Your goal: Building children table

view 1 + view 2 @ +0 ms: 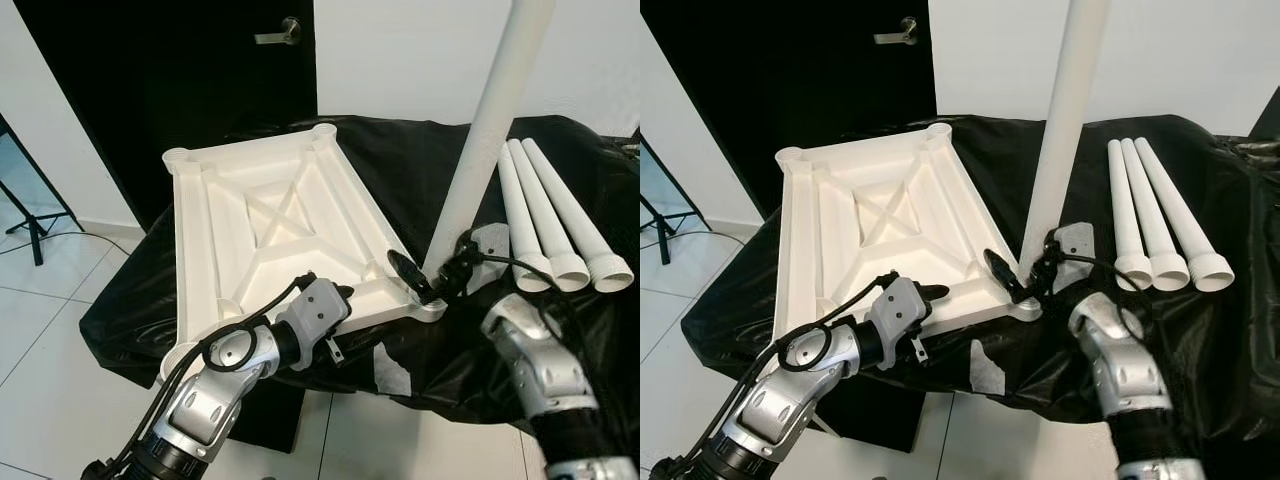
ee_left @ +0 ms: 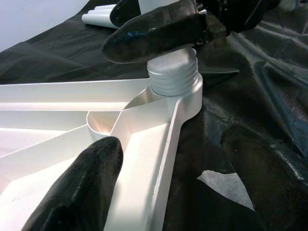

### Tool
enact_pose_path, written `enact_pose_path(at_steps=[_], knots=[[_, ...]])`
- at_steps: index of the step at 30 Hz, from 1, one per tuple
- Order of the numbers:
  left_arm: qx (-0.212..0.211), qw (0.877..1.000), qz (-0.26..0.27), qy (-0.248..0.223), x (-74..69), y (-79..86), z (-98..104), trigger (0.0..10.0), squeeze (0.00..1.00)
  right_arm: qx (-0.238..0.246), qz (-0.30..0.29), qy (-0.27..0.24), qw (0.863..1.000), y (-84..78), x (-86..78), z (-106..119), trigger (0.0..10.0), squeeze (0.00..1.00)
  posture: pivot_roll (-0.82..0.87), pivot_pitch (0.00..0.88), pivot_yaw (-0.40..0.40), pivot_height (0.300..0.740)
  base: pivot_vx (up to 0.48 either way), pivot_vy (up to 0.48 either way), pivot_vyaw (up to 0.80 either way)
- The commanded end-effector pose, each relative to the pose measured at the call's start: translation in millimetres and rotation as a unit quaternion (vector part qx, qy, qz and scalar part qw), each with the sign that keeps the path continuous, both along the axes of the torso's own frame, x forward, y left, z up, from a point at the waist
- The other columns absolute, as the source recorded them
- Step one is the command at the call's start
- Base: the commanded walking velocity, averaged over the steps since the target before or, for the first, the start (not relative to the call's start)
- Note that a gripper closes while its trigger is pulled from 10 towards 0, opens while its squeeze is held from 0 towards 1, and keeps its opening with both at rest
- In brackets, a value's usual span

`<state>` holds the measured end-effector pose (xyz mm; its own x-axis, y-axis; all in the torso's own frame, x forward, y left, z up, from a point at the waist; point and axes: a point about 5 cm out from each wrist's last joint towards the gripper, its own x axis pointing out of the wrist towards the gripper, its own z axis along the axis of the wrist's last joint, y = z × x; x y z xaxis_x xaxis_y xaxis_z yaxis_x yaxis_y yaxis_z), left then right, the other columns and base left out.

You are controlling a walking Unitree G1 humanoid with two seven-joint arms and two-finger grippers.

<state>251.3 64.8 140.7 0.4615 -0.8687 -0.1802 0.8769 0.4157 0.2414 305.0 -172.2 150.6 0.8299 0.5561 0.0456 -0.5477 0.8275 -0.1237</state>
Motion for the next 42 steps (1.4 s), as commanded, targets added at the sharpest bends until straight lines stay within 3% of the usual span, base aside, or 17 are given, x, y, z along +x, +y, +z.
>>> enact_pose_path(at_steps=[1, 2, 12, 15, 16, 18, 19, 26, 27, 35, 42], knots=[[0.004, 1.0, 0.011, -0.004, 3.7, 3.1, 0.3, 10.0, 0.0, -0.014, 0.022, 0.009, 1.0, 2.9, 0.9, -5.5, 3.4, 0.0, 0.03, 0.0, 0.002, 0.74, 0.0, 0.0, 0.0], [0.003, 1.0, 0.012, -0.005, 3.9, 3.2, 0.9, 10.0, 0.0, -0.02, 0.024, 0.014, 0.999, 0.0, 1.6, -7.2, 0.0, 0.0, 0.03, 0.0, 0.002, 0.74, 0.0, 0.0, 0.0], [0.006, 1.0, 0.014, -0.009, 3.8, 4.9, 0.2, 10.0, 0.0, -0.009, 0.028, 0.04, 0.999, -12.1, 1.2, -16.9, 0.0, 0.0, 0.04, 0.0, 0.004, 0.74, 0.0, 0.0, 0.0], [0.009, 1.0, 0.011, -0.01, 4.1, 5.0, 0.1, 10.0, 0.0, -0.01, 0.0, 0.037, 0.999, -14.1, 1.4, -20.0, 0.0, 0.0, 0.03, 0.0, 0.009, 0.74, 0.0, 0.0, 0.0], [0.01, 1.0, 0.01, -0.011, 4.3, 4.9, 0.3, 10.0, 0.0, -0.012, -0.015, 0.036, 0.999, -14.5, 1.7, -21.3, 1.8, 0.0, 0.03, 0.0, 0.01, 0.74, 0.0, 0.0, 0.0], [0.01, 1.0, 0.009, -0.012, 4.3, 4.9, 0.3, 10.0, 0.0, -0.012, -0.024, 0.035, 0.999, -14.6, 1.7, -22.1, 1.8, 0.0, 0.03, 0.0, 0.01, 0.74, 0.0, 0.0, 0.0], [0.011, 1.0, 0.008, -0.012, 4.4, 4.9, 0.3, 10.0, 0.0, -0.007, -0.043, 0.036, 0.998, -14.5, 2.1, -23.0, 10.0, 0.0, 0.03, 0.0, 0.011, 0.74, 0.0, 0.0, 0.0], [0.012, 1.0, 0.009, -0.013, 4.8, 5.1, 0.2, 10.0, 0.0, -0.006, -0.122, 0.036, 0.992, -6.9, -0.4, -27.4, 10.0, 0.0, 0.02, 0.0, 0.01, 0.74, 0.0, 0.0, 0.0], [0.012, 1.0, 0.01, -0.012, 4.7, 5.1, -0.3, 10.0, 0.0, 0.014, -0.179, 0.046, 0.983, -4.9, -1.1, -31.2, 10.0, 0.0, 0.03, 0.0, 0.008, 0.74, 0.0, 0.0, 0.0], [0.011, 1.0, 0.014, -0.01, 4.2, 6.0, -1.1, 10.0, 0.0, 0.035, -0.265, 0.042, 0.963, 6.8, -6.1, -35.5, 10.0, 0.0, 0.03, 0.0, 0.003, 0.74, 0.0, 0.0, 0.0], [0.013, 1.0, 0.025, -0.014, 5.9, 8.8, -0.9, 10.0, 0.0, 0.077, -0.332, 0.035, 0.939, 34.5, -13.8, -31.2, 10.0, 0.0, 0.03, 0.0, 0.005, 0.74, 0.0, 0.0, 0.0]])
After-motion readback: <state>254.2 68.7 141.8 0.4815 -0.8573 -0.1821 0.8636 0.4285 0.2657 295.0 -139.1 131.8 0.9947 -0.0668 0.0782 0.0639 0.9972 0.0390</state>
